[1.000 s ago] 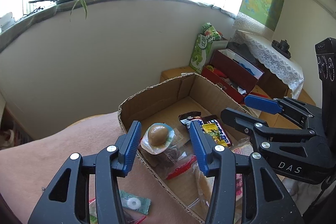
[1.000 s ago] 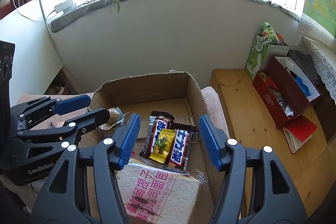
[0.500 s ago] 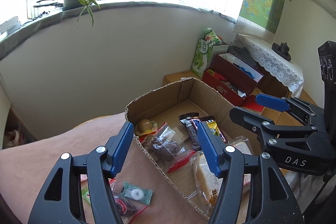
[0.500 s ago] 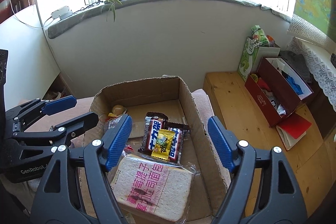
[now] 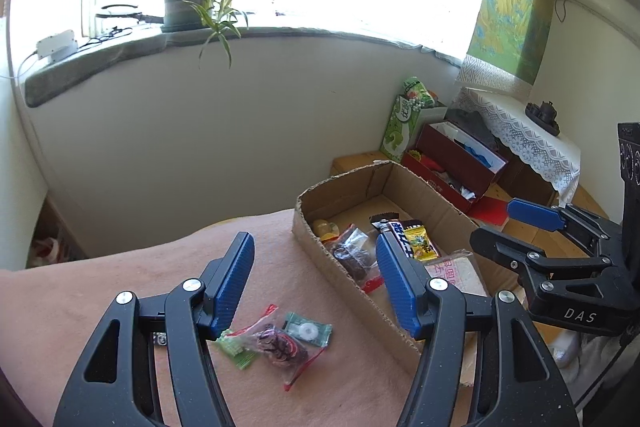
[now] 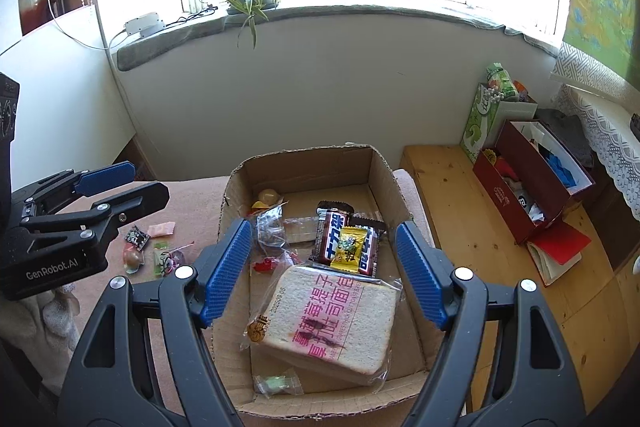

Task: Organize snacks
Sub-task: 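Withdraw both tools from the box toward the remaining snacks, then grasp the red-wrapped brown candy with the left tool while the right tool grasps the pastry bag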

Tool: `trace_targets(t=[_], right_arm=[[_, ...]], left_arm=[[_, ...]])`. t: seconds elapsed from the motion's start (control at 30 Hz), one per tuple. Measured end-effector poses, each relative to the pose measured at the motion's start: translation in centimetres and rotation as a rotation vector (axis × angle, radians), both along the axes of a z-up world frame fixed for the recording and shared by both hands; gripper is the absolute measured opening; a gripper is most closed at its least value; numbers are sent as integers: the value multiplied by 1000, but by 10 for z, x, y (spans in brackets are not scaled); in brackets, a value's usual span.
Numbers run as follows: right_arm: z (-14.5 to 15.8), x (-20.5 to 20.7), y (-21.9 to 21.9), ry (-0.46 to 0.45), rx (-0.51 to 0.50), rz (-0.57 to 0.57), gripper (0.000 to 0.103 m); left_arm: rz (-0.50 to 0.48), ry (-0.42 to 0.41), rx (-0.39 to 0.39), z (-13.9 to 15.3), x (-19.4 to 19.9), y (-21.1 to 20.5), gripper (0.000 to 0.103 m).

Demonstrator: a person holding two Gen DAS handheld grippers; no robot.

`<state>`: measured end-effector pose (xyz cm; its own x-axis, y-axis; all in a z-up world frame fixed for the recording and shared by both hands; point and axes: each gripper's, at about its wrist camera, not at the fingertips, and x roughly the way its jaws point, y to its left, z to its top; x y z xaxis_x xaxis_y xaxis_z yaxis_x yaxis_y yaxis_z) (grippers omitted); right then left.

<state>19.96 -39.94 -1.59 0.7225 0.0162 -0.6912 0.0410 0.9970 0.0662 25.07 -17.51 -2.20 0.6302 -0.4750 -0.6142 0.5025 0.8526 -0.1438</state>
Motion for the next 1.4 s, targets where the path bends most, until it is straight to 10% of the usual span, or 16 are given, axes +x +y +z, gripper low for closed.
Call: trace_targets(t=[0.6, 1.4], right_arm=[[-19, -27, 118, 31, 34, 221, 77], [-89, 36, 169, 197, -84, 257, 66]], left_arm=[[184, 77, -41, -30, -4, 122, 63], [82, 202, 19, -99, 2, 117, 47]])
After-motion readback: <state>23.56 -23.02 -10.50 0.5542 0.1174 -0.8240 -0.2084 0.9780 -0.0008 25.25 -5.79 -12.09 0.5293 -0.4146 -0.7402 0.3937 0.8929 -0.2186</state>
